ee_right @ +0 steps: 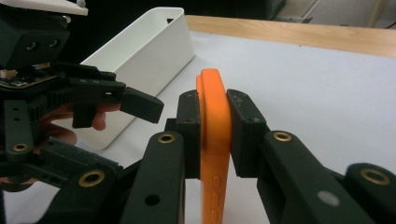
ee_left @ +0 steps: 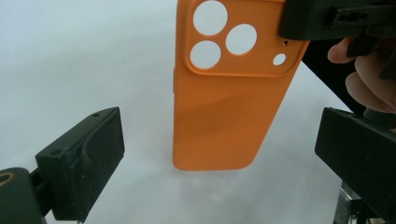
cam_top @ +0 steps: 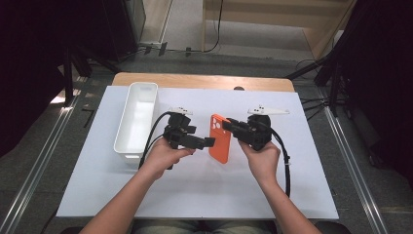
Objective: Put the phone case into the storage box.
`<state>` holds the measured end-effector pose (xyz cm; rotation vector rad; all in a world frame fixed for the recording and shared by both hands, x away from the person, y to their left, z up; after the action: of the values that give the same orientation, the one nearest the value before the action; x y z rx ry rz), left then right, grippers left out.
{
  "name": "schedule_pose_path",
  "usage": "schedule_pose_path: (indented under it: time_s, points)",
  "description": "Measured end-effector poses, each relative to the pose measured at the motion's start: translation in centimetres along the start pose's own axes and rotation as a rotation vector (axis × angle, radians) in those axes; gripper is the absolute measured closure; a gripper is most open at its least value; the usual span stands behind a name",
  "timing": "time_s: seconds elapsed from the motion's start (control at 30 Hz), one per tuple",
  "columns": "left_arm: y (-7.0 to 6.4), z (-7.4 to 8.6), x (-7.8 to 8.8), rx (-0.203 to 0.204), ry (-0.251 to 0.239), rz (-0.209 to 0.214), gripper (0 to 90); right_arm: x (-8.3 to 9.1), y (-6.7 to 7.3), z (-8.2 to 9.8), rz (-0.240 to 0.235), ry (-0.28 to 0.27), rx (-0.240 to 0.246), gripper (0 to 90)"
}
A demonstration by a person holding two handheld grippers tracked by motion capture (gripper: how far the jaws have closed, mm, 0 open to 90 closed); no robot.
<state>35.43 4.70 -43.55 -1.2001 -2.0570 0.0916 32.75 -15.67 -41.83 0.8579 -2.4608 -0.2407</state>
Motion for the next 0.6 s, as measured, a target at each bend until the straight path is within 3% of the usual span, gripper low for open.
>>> schedule_pose_path:
  time_s: [0.17,0.27,0.37,0.6]
  points:
    - [-0.17,-0.05,-0.01,-0.033,0.004,-0.023,1.2,-0.43,0.24,0.08,0.010,-0.018,0.015,74.9]
    - [-0.26,0.04,-0.08,-0.062,0.030,-0.039,1.2,-0.57,0.36,0.07,0.011,-0.026,0.014,74.9]
    - [-0.34,0.05,-0.12,-0.099,0.034,-0.073,1.2,-0.71,0.49,0.04,0.010,-0.042,0.010,74.9]
    - [-0.62,-0.23,0.10,-0.113,0.023,-0.072,1.2,-1.04,0.96,0.01,0.009,-0.066,0.001,74.9]
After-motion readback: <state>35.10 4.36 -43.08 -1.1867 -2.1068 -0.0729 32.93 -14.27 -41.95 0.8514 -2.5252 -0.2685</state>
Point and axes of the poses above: each handheld gripper's, and its own axes: x roughly backward along the jaws, z roughly out of its underside, y roughly to its left, the point moved 3 cm from there along -x, roughly forward along the jaws, and after that the axes turned 4 degrees about -y, right-handed, at the moved point
